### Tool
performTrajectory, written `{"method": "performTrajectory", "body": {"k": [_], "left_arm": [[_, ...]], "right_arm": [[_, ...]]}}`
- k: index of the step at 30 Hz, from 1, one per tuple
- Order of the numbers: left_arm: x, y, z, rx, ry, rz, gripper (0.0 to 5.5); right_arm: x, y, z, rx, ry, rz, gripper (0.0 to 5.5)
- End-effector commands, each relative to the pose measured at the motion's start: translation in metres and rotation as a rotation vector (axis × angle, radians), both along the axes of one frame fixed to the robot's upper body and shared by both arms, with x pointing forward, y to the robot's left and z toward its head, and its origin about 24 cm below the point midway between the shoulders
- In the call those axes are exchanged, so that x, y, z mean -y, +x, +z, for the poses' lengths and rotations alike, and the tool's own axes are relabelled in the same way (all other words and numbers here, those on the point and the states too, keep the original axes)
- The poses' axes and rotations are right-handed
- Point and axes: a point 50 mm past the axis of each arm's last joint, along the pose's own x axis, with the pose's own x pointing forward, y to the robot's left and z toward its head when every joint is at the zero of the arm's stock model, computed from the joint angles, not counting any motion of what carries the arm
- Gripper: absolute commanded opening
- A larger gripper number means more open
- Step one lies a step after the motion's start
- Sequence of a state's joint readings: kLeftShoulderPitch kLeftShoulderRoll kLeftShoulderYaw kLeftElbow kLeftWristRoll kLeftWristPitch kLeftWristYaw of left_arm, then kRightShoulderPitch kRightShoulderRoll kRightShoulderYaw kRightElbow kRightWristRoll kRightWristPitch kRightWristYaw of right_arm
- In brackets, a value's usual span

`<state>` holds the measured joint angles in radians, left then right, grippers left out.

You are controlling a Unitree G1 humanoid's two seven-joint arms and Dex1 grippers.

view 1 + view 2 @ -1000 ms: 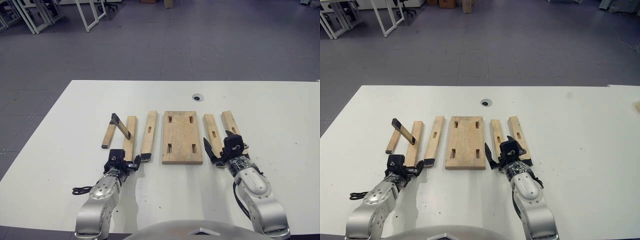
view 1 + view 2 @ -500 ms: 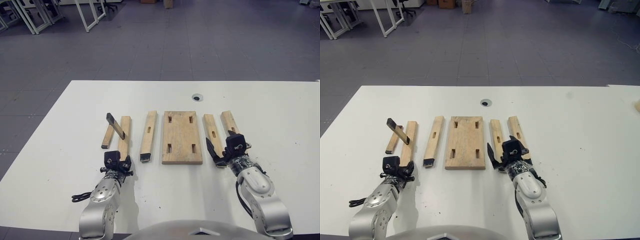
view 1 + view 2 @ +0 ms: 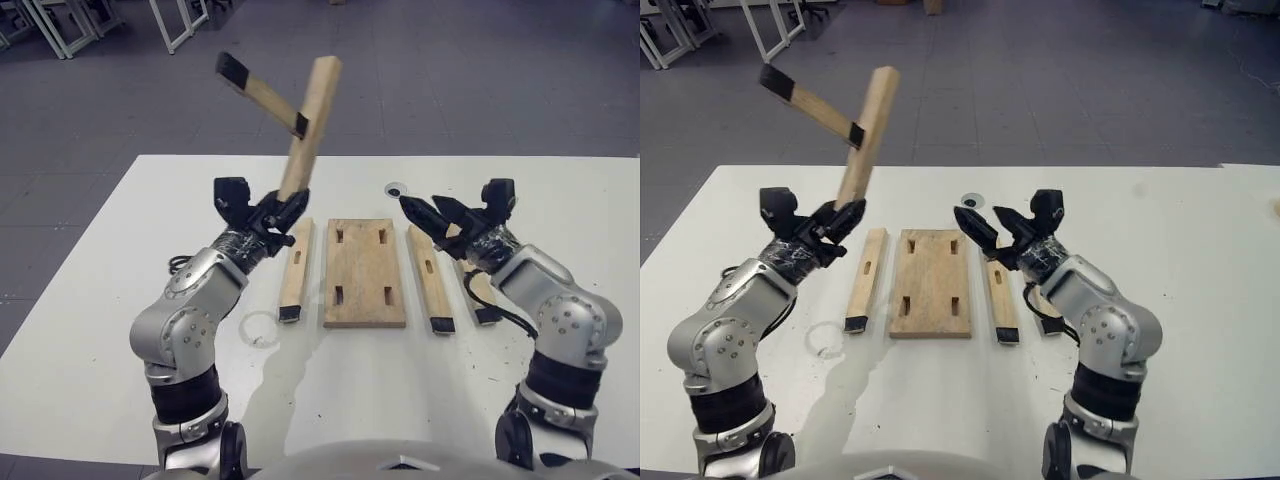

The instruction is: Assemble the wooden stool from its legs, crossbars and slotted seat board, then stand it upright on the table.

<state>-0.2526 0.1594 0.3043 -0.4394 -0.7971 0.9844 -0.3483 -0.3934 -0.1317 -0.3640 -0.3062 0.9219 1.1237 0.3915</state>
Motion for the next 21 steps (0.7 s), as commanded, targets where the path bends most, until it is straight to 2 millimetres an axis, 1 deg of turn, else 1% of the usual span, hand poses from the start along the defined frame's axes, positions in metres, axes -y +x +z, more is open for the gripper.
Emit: {"method": "performTrajectory", "body": {"k": [1,3,5,8,12,17,21], "left_arm": [[0.007,0.0,0.032,0.062,-0.244,-0.387,2.05],[0.007,0.001,0.035,0.055,-0.274,-0.41,2.05],[0.013,-0.004,0.036,0.05,-0.265,-0.427,2.05],[0.022,-0.011,0.031,0.02,-0.258,-0.455,2.05],[0.029,-0.017,0.026,-0.011,-0.257,-0.487,2.05],[0.023,-0.018,0.016,-0.072,-0.231,-0.507,2.05],[0.013,-0.02,0.007,-0.145,-0.214,-0.547,2.05]], "right_arm": [[-0.007,0.002,0.034,-0.005,0.271,0.286,5.45],[-0.008,0.004,0.04,-0.03,0.304,0.315,5.45],[-0.008,0.006,0.043,-0.057,0.333,0.322,5.45],[-0.012,0.005,0.052,-0.06,0.363,0.349,5.45],[-0.017,0.004,0.056,-0.065,0.355,0.376,5.45],[-0.017,-0.001,0.064,-0.04,0.352,0.454,4.5],[-0.014,-0.012,0.073,0.01,0.328,0.559,3.82]]}}
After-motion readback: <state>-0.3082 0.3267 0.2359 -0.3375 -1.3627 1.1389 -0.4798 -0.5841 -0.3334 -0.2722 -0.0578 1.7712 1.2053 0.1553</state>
